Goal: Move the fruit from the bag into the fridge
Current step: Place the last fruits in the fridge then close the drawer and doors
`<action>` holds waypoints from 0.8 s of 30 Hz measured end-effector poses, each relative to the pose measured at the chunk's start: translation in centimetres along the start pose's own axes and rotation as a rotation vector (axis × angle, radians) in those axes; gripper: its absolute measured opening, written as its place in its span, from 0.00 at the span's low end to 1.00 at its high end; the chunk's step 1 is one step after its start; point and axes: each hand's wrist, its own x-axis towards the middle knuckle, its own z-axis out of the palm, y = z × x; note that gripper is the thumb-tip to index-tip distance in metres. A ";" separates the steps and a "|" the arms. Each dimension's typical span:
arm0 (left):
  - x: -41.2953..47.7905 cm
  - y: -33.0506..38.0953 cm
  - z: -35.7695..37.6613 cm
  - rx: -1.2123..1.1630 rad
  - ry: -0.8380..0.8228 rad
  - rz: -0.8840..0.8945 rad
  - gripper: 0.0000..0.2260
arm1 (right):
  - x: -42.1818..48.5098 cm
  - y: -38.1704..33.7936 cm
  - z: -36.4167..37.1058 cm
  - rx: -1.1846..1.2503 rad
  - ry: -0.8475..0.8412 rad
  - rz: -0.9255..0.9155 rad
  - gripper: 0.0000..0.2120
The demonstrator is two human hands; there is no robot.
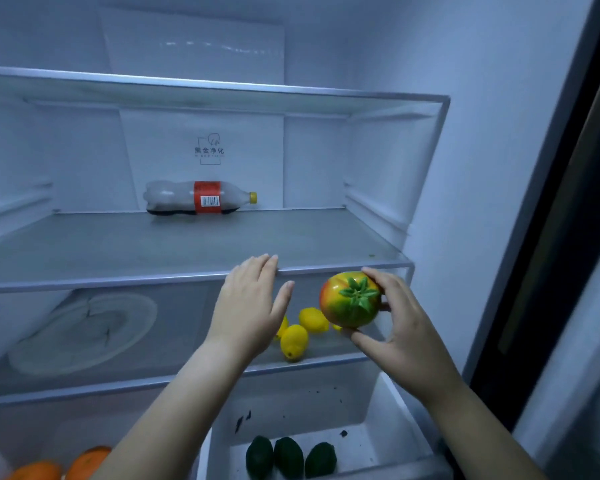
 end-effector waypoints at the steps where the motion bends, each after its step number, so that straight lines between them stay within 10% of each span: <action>1: 0.3 -0.1 0.3 -0.006 0.036 -0.005 0.27 | 0.4 -0.1 -0.3 -0.006 0.012 -0.001 0.36; 24: 5.4 1.4 -4.6 0.137 -0.342 -0.153 0.24 | 12.4 -7.0 -2.9 0.063 0.448 -0.129 0.35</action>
